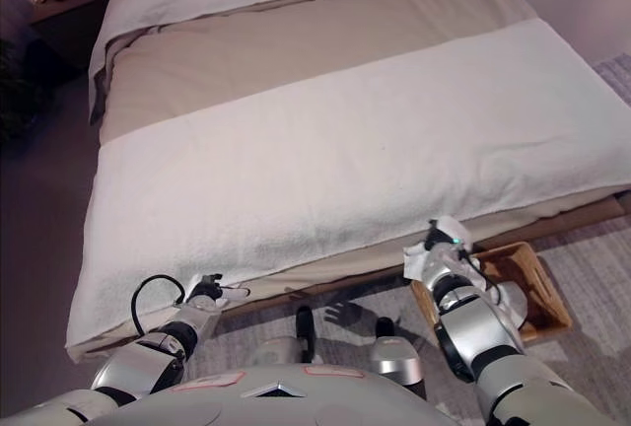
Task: Put the clothes on the bed into the basket.
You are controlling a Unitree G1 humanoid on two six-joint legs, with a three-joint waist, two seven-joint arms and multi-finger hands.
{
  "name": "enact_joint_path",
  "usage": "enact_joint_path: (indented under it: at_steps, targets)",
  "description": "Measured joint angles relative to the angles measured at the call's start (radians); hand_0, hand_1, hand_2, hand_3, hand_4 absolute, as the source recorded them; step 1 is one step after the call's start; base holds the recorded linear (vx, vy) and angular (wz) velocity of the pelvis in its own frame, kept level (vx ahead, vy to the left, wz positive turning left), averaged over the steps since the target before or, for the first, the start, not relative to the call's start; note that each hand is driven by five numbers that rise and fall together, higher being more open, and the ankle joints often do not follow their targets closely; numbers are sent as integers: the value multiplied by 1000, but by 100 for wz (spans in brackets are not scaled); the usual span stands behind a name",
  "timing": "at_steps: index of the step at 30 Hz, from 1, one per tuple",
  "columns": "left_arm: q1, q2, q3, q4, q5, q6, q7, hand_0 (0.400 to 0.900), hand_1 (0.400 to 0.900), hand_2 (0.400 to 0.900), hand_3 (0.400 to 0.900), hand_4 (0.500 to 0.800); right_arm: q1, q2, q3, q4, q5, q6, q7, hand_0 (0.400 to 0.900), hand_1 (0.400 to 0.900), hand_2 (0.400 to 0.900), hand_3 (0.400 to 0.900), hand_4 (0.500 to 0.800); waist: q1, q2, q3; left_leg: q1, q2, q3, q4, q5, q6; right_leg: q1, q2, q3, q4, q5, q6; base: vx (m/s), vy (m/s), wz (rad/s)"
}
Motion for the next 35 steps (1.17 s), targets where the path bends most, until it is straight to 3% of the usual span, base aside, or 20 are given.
enact_joint_path:
  at_steps: [1, 2, 3, 7, 16, 35]
  targets:
    - [17, -7, -11, -21, 2, 3, 20, 900, 900, 900, 900, 800, 37, 23, 6, -6, 4, -7, -37, 900, 900, 900, 900, 800, 8, -8, -1, 5, -2, -2, 0, 3, -1, 7, -6, -2, 4, 0, -1, -12, 86, 24]
    - [36, -7, 1, -49, 1, -14, 16, 900, 900, 900, 900, 800, 89, 20, -16, -24, 11, -72, -13, 900, 900, 900, 900, 800, 15, -22, 2, 14, -5, -19, 0, 3, -2, 25, -6, -16, 6, -1, -3, -4, 47, 11]
    - [36, -6, -3, -55, 2, -30, 18, 900, 900, 900, 900, 800, 115, 14, -18, -14, 18, -83, 14, 900, 900, 900, 900, 800, 22, -25, -1, 23, -8, -37, 0, -1, -3, 42, -7, -37, 5, -11, -15, 5, 54, 13]
    - [90, 6, 5, -57, 1, -15, 21, 900, 900, 900, 900, 800, 212, 5, -100, 23, 65, -41, 21, 900, 900, 900, 900, 800, 22, -53, 5, 26, -20, -42, 0, -5, 0, 51, -12, -46, 5, -19, -15, 6, 61, 10]
    - [133, 5, 4, -46, 62, -15, -3, 900, 900, 900, 900, 800, 339, -13, -181, 127, 59, -35, 29, 900, 900, 900, 900, 800, 11, -99, -21, 45, -19, -37, -11, -22, 10, 67, -17, -43, 1, -33, -16, 6, 56, -4]
    - [149, 4, -4, -27, 111, -15, -26, 900, 900, 900, 900, 800, 390, -18, -185, 180, 35, -14, 31, 900, 900, 900, 900, 800, 11, -97, -82, 56, -9, 11, -10, -29, 15, 49, -17, 0, 1, -33, -16, 6, 15, -8]
